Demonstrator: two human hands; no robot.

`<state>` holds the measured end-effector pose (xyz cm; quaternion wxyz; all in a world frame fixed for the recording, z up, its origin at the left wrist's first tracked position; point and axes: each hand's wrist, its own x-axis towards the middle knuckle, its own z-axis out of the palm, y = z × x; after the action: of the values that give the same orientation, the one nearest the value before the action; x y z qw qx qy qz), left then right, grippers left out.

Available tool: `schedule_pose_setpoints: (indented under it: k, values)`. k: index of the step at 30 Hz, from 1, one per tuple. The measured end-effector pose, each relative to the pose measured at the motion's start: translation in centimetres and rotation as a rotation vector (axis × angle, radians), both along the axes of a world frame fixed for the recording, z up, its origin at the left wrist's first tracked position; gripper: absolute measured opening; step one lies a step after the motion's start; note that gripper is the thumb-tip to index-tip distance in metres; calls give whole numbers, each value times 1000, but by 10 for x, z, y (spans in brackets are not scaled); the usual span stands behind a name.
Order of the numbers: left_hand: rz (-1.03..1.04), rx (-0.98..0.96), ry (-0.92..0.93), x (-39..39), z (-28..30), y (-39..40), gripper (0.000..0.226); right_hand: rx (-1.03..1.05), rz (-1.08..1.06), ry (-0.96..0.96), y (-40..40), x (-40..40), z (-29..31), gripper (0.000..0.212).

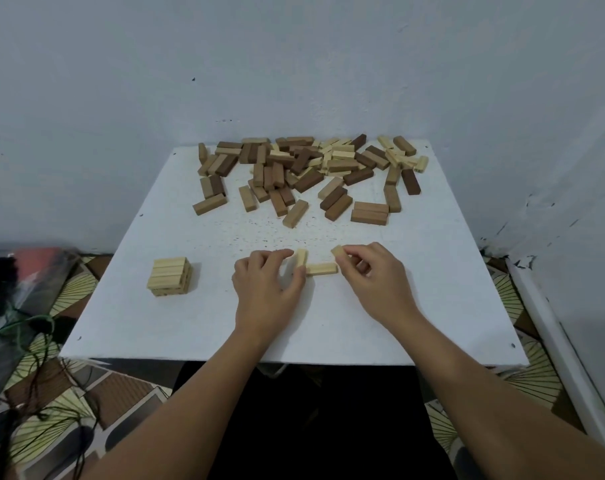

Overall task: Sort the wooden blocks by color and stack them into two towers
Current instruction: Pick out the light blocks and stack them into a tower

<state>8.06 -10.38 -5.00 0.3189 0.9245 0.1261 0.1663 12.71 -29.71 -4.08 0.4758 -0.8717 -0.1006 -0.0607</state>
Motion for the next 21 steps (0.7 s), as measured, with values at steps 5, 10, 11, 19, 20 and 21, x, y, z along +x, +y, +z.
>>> schedule_pose_setpoints:
  k: [5, 10, 11, 19, 20, 21]
  values:
    - [-60, 58, -35, 0, -7, -1, 29, -153, -24, -57, 4, 4, -5, 33]
    - [-139, 96, -110, -1, -8, -3, 18, -236, -59, -69, 3, 4, -9, 31]
    - [-159, 110, -114, -2, -8, -3, 20, -242, -82, -81, 3, 4, -9, 29]
    - [-273, 312, -148, -2, -12, -4, 27, -253, -203, -114, 4, 1, -13, 20]
    - [-264, 321, -156, -2, -13, -4, 23, -252, -214, -116, 4, 0, -13, 17]
    - [-248, 322, -164, -2, -13, -4, 20, -246, -224, -113, 3, -1, -13, 16]
